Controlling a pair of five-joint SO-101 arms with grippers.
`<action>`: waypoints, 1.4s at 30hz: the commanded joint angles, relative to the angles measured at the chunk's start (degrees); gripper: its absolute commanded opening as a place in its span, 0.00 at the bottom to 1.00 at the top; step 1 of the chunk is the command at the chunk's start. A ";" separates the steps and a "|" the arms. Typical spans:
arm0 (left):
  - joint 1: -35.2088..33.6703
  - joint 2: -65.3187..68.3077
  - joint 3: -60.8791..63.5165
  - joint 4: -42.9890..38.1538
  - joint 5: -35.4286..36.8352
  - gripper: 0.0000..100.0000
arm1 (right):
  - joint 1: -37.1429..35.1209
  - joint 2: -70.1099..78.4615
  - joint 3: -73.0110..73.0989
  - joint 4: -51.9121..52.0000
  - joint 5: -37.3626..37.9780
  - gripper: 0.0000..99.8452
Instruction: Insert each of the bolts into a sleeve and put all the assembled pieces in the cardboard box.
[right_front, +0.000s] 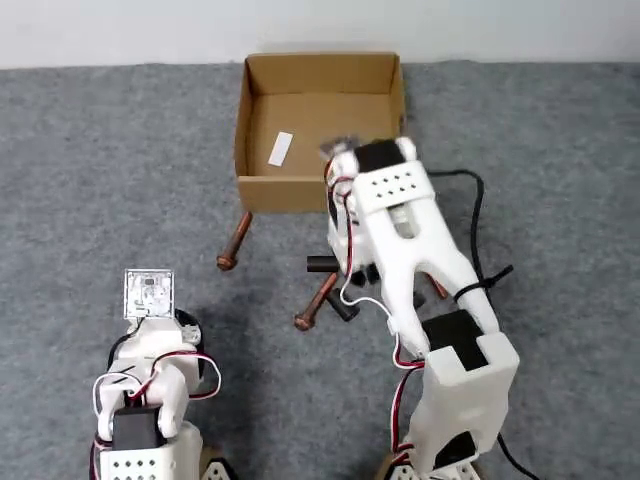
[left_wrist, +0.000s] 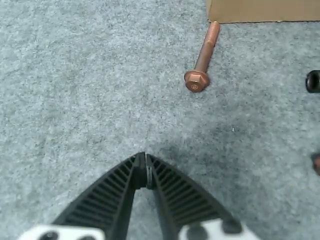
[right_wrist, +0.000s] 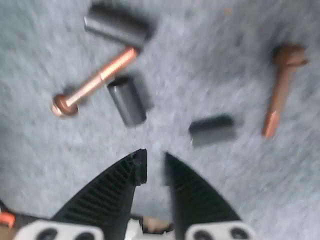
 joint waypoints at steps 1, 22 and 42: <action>-0.26 -0.26 -0.22 -0.09 -0.26 0.00 | -3.30 -3.91 2.73 0.92 0.62 0.19; -0.18 -0.26 -0.22 -0.09 -0.26 0.00 | -9.54 7.52 11.52 -20.70 7.47 0.17; 0.00 -0.26 -0.22 0.18 -0.26 0.00 | -4.70 -13.41 11.52 -8.31 3.08 0.01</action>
